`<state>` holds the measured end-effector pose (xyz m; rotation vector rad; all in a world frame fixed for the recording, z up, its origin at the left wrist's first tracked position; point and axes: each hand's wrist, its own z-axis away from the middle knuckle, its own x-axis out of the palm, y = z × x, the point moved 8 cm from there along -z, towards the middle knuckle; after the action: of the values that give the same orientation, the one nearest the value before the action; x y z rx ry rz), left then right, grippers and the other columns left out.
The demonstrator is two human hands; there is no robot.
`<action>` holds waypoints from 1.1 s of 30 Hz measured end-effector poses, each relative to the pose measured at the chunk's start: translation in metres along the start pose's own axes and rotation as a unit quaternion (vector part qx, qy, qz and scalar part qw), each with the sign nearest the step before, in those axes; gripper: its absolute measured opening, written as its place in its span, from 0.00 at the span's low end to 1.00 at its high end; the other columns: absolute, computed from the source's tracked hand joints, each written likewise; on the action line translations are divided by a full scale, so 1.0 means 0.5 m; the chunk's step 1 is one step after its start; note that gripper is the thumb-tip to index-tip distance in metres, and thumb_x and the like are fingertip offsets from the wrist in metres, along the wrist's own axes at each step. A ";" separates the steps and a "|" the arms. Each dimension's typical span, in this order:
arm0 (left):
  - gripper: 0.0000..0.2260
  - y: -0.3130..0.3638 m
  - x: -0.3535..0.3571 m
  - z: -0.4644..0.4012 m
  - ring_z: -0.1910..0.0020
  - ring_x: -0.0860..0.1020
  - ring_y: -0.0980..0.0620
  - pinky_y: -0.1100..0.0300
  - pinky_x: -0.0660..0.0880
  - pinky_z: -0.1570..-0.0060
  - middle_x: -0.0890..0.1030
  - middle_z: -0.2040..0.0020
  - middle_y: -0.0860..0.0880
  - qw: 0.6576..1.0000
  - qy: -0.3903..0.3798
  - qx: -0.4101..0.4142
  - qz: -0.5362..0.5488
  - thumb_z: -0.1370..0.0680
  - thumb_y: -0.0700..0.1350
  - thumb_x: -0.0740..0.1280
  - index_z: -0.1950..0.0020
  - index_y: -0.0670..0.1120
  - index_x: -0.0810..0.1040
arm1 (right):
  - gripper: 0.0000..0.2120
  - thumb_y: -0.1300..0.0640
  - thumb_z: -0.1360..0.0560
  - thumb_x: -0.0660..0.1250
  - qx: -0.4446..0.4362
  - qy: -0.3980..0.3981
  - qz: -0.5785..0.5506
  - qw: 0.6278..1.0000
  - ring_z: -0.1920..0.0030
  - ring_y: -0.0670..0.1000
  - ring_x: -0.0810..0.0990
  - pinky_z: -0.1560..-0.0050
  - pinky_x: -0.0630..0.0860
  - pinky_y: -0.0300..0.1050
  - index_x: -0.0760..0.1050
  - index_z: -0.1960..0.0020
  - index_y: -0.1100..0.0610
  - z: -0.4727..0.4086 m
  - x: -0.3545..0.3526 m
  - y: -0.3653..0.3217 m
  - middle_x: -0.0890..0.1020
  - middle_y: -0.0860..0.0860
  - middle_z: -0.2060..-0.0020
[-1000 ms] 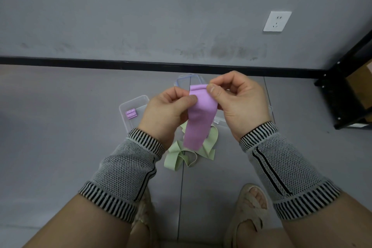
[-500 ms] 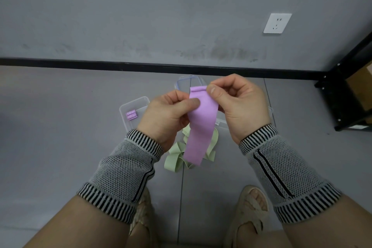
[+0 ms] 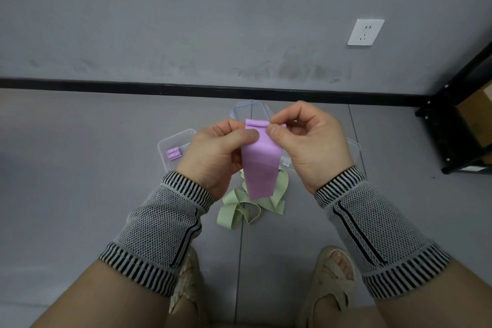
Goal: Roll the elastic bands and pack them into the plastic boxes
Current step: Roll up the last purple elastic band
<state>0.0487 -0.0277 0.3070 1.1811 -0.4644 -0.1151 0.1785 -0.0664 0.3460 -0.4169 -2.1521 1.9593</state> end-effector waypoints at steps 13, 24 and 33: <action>0.04 0.001 -0.010 0.001 0.59 0.73 0.44 0.54 0.71 0.60 0.77 0.60 0.39 0.999 0.033 0.004 -0.036 0.37 0.40 0.70 0.65 0.44 0.76 | 0.15 0.71 0.31 0.69 -0.023 -0.043 0.095 0.994 0.65 0.42 0.77 0.60 0.75 0.35 0.80 0.65 0.51 -0.002 0.005 -0.013 0.80 0.48 0.64; 0.05 0.007 -0.016 0.003 0.60 0.74 0.44 0.53 0.72 0.57 0.78 0.60 0.39 0.997 0.056 0.022 -0.042 0.28 0.40 0.70 0.61 0.41 0.75 | 0.13 0.72 0.31 0.67 -0.078 -0.055 0.147 0.985 0.59 0.44 0.79 0.56 0.75 0.33 0.82 0.62 0.55 0.000 0.011 -0.018 0.80 0.49 0.59; 0.07 0.026 -0.017 0.007 0.65 0.75 0.48 0.58 0.73 0.64 0.77 0.65 0.42 0.994 0.056 0.077 -0.062 0.28 0.37 0.71 0.62 0.44 0.74 | 0.07 0.65 0.26 0.69 0.058 -0.041 -0.013 0.997 0.64 0.49 0.81 0.57 0.81 0.49 0.79 0.59 0.54 0.001 0.003 0.024 0.83 0.52 0.65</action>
<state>0.0377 -0.0231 0.3175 1.3598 -0.3054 -0.1209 0.1777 -0.0656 0.3341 -0.2933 -2.0652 2.1089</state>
